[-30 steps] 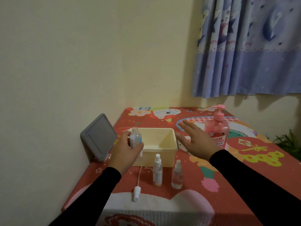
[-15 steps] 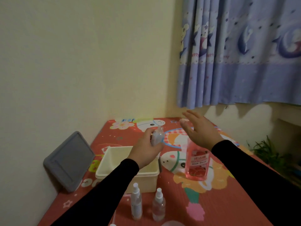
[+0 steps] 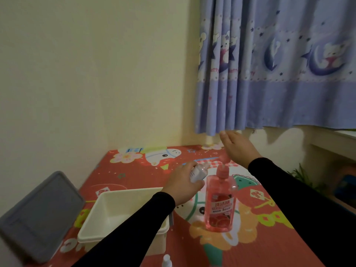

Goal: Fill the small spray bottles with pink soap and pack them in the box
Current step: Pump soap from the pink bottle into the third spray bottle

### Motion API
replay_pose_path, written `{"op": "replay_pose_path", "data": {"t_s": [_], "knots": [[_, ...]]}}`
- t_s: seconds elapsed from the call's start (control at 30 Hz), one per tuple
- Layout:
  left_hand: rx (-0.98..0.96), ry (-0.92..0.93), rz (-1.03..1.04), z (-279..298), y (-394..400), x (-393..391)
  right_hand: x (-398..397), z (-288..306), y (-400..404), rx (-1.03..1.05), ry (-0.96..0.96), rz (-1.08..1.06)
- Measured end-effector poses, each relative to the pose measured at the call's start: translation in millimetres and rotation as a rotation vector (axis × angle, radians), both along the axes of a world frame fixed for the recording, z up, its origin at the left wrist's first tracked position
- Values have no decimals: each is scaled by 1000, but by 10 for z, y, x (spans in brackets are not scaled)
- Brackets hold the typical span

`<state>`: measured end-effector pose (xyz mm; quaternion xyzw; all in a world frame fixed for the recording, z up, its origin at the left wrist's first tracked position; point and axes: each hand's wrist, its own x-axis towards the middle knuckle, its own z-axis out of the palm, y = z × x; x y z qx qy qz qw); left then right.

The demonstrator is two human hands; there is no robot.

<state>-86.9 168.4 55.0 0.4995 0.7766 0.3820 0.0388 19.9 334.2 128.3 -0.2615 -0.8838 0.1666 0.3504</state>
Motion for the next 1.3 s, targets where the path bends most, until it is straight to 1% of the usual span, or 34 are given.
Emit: {"op": "replay_pose_path", "data": {"t_s": [0.13, 0.3, 0.37, 0.5, 0.6, 0.63, 0.7, 0.83, 0.9, 1.0, 1.1, 1.17, 1.3], "knots": [[-24, 65, 3, -8, 107, -24, -55, -26, 53, -85, -73, -3], [26, 53, -22, 46, 181, -25, -105, -43, 100, -146, -156, -24], [40, 68, -30, 78, 201, -16, -122, -42, 131, -165, -215, -39], [19, 154, -33, 113, 215, -1, -131, -4, 154, -218, -330, -70], [0, 173, -34, 136, 203, 10, -178, -14, 174, -228, -461, -35], [0, 176, -36, 146, 200, 13, -199, -19, 169, -254, -475, -24], [-4, 194, -42, 168, 199, 22, -228, -14, 156, -334, -462, -33], [-54, 234, -36, 161, 210, 31, -243, -29, 112, -311, -520, 17], [-78, 230, -43, 126, 219, 30, -261, -81, 132, -356, -473, 31], [-102, 220, -53, 65, 219, 13, -280, -165, 107, -417, -478, 61], [-132, 213, -50, 85, 201, 29, -249, -157, 84, -397, -504, 46], [-128, 216, -55, 145, 184, 42, -222, -82, 54, -347, -530, 38], [-114, 211, -54, 246, 164, 66, -229, -1, 120, -253, -480, 5]]}}
